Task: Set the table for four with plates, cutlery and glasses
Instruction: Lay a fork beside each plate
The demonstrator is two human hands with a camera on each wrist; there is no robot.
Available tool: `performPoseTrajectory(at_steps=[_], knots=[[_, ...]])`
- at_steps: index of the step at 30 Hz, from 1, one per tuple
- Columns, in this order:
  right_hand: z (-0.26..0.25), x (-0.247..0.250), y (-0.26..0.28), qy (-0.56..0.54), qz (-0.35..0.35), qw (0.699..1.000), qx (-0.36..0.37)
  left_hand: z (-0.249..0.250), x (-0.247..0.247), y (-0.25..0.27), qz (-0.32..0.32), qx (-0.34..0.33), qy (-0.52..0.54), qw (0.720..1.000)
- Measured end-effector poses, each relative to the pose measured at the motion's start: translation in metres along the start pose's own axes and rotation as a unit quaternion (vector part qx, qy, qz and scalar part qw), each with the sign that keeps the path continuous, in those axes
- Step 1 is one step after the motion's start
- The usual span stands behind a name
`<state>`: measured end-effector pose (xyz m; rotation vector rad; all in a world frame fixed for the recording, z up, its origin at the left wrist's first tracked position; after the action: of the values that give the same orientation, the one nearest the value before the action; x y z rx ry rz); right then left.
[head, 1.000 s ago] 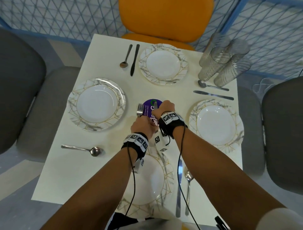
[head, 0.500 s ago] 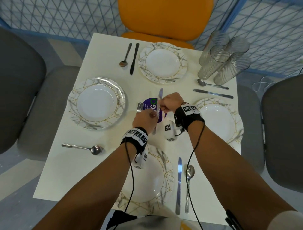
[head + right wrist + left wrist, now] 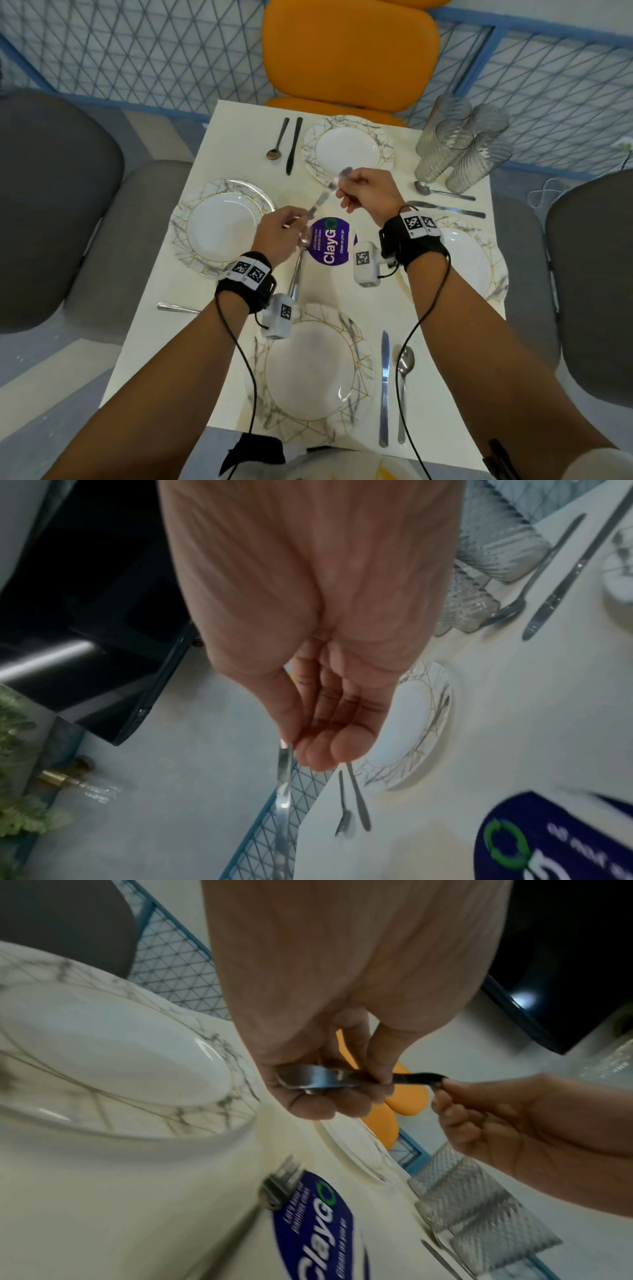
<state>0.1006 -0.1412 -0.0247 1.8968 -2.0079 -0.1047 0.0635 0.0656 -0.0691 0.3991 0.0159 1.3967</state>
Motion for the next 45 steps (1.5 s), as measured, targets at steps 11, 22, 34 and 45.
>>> performPoseTrajectory(at_steps=[11,22,34,45], knots=[[0.023,-0.106,0.046,-0.049,-0.029,0.997,-0.05,-0.055,0.127,0.032,-0.052,0.049,-0.059,0.996],[0.075,-0.201,0.083,0.047,-0.092,0.992,-0.066,-0.119,0.227,0.054,-0.113,0.094,-0.128,0.981],[0.107,-0.228,0.093,0.262,-0.079,0.955,-0.112,-0.15,0.229,0.045,-0.119,0.076,-0.244,0.959],[0.114,-0.244,0.09,0.334,-0.02,0.94,-0.064,-0.154,0.225,0.052,-0.048,-0.029,-0.339,0.939]])
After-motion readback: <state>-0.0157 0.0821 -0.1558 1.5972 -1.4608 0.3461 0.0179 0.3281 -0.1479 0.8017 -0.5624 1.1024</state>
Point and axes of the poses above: each hand's wrist, its own y-axis away from the middle knuckle, its own x-axis out of the back of the hand, z = x × y, the point moved 2 cm from there along -y, towards the middle knuckle, and after that the axes turned 3 degrees about y, right-handed, at the moved point
